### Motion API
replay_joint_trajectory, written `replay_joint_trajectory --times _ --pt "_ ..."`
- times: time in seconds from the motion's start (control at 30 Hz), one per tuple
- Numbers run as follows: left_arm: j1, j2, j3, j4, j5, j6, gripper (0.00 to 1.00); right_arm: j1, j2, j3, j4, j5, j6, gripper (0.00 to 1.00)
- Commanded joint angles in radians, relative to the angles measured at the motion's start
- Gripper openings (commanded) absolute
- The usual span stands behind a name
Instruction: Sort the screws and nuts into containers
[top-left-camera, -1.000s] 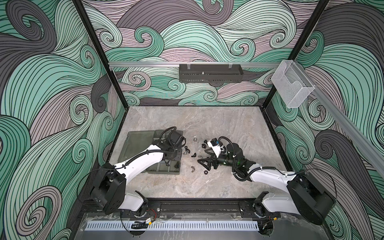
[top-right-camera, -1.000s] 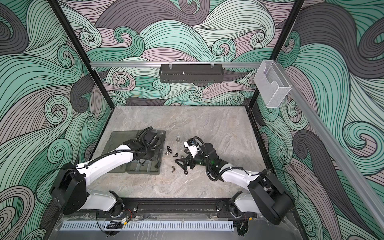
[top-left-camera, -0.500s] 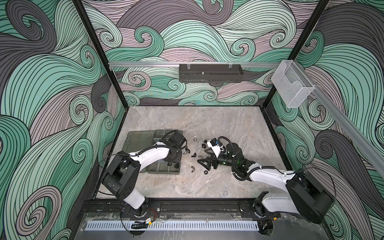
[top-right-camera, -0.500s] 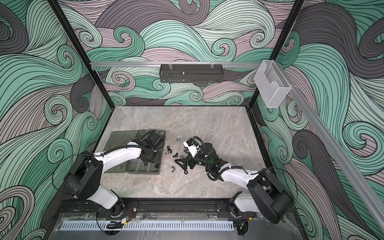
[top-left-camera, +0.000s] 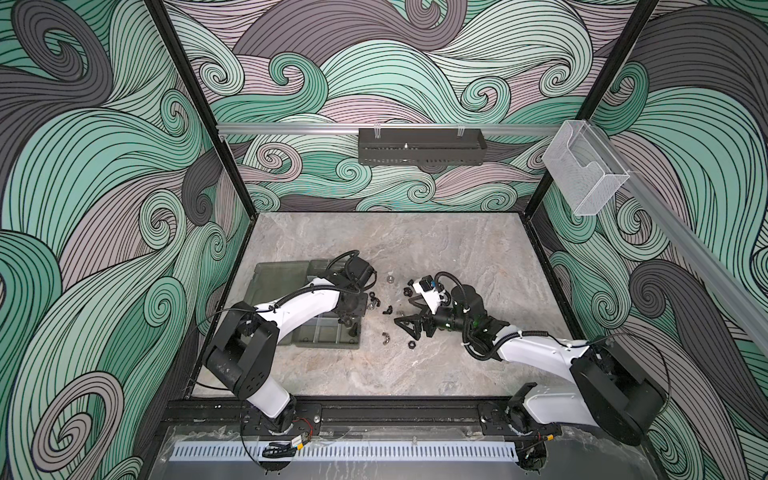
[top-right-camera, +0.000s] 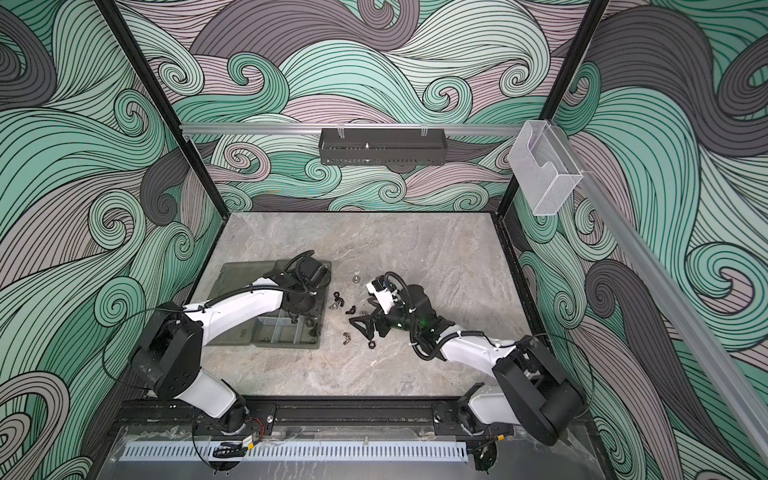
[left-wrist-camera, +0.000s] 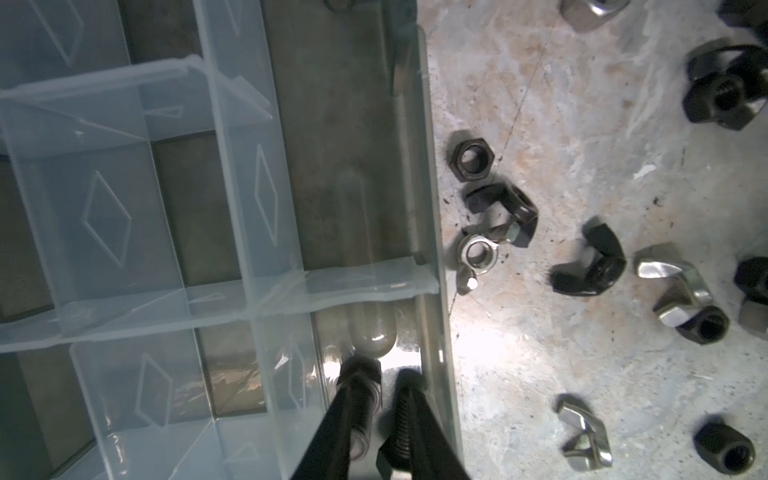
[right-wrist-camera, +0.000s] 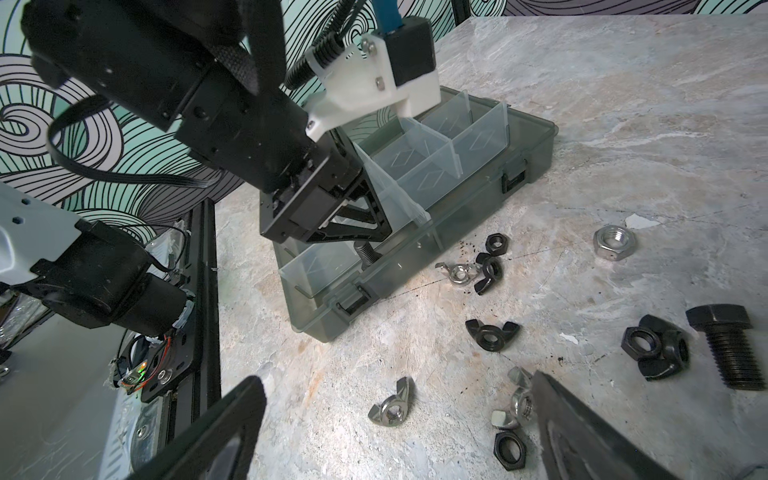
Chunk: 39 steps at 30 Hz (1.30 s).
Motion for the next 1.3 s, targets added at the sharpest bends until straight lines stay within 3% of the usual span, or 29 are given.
replay_joint_trajectory --times 0.0,0.23,0.4,0.53,0.93,1.27 --pt "0.002 -0.074 0.019 0.006 0.030 -0.008 0.29 -0.001 0.017 0.024 0.016 -0.005 0.000 0.99" --pt "-0.004 -0.033 0.073 0.111 0.209 0.074 0.33 -0.037 0.018 0.016 0.038 0.006 0.040 0.99" --pt "-0.041 0.146 0.226 0.109 0.230 0.095 0.33 -0.100 -0.063 -0.052 0.020 0.146 0.061 0.99" --pt "-0.069 0.274 0.330 0.125 0.229 0.108 0.35 -0.196 -0.060 -0.073 0.072 0.091 0.141 0.99" --pt "-0.095 0.489 0.516 0.185 0.365 -0.098 0.35 -0.219 -0.036 -0.073 0.078 0.099 0.159 0.99" --pt "-0.099 0.633 0.670 0.146 0.365 -0.167 0.34 -0.222 -0.052 -0.059 0.063 0.084 0.151 0.99"
